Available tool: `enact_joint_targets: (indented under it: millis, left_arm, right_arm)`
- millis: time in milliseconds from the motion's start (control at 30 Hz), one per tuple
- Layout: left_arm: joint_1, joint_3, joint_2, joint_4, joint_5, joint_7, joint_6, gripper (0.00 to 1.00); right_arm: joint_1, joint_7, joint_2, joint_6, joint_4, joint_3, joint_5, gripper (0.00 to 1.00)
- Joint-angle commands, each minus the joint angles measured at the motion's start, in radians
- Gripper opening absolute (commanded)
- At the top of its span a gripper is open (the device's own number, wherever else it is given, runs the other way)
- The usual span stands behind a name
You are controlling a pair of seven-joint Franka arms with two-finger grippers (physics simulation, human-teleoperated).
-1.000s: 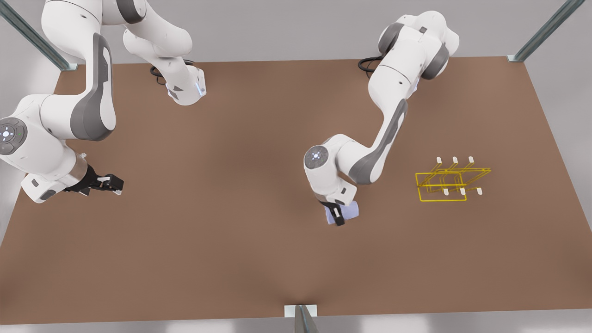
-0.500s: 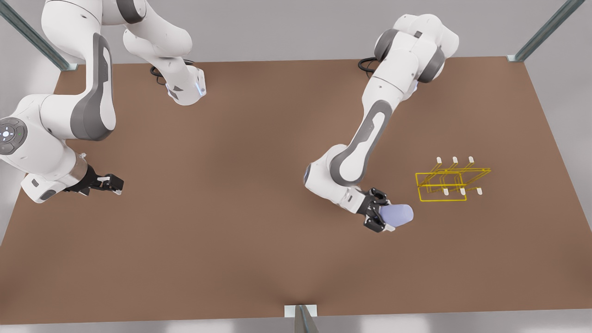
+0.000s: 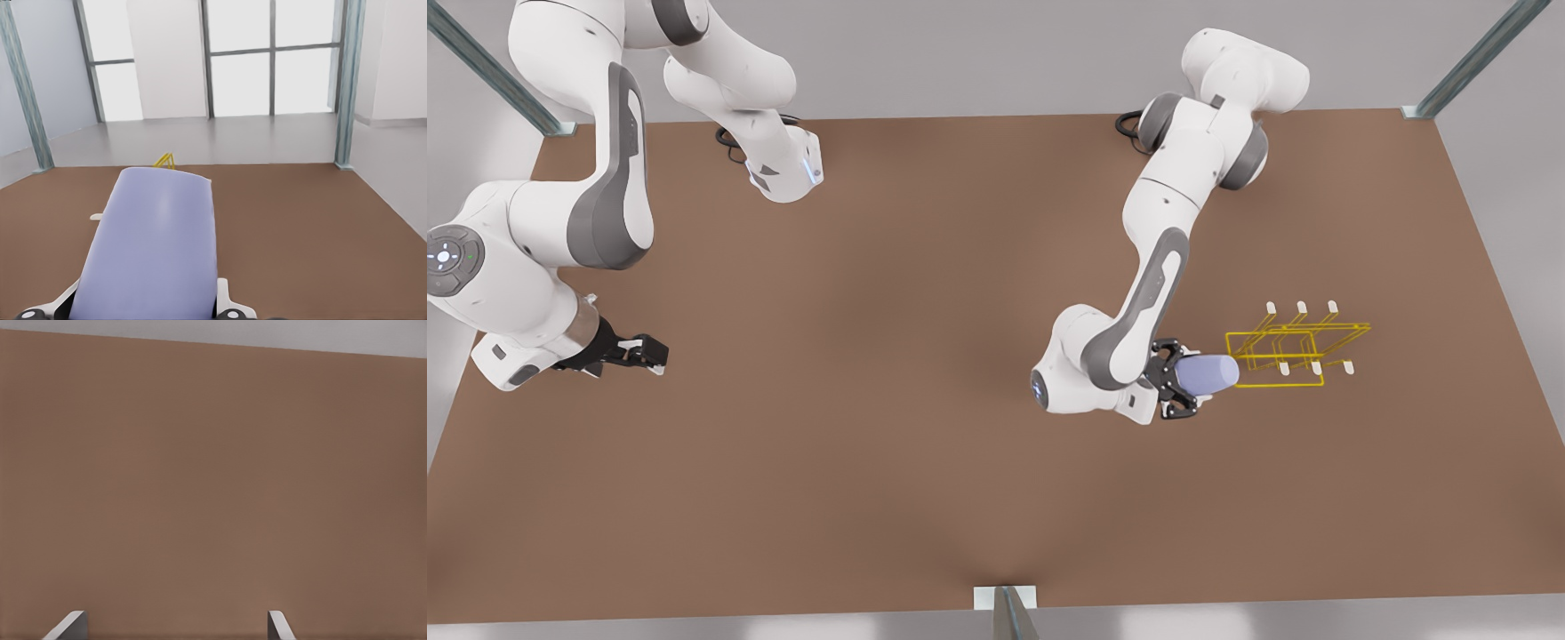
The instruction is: Place the cup on the cup holder
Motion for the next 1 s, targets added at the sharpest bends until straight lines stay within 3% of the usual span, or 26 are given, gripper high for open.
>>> enact_joint_targets:
  millis: [0,300,467,733,967]
  left_arm:
    - [0.002,0.01,0.002,0.008,0.034,0.231,0.041,0.81]
    - [0.025,0.225,0.06,0.005,0.047,0.369,0.22,0.81]
    - [0.117,0.233,0.08,0.002,0.13,0.407,0.243,0.81]
    - [0.137,0.24,0.096,0.008,0.14,0.409,0.032,0.81]
    - [0.144,0.243,0.097,0.005,-0.016,0.31,-0.083,0.81]
  right_arm:
    - [0.0,-0.004,0.0,0.0,0.001,0.0,0.001,1.0]
    - [0.0,-0.004,0.002,0.0,0.002,0.0,0.001,1.0]
    - [0.0,-0.004,0.002,0.0,0.002,0.0,0.001,1.0]
    - [0.0,-0.004,0.002,0.0,0.002,0.0,0.001,1.0]
    - [-0.002,-0.013,0.003,0.0,0.002,0.0,0.001,1.0]
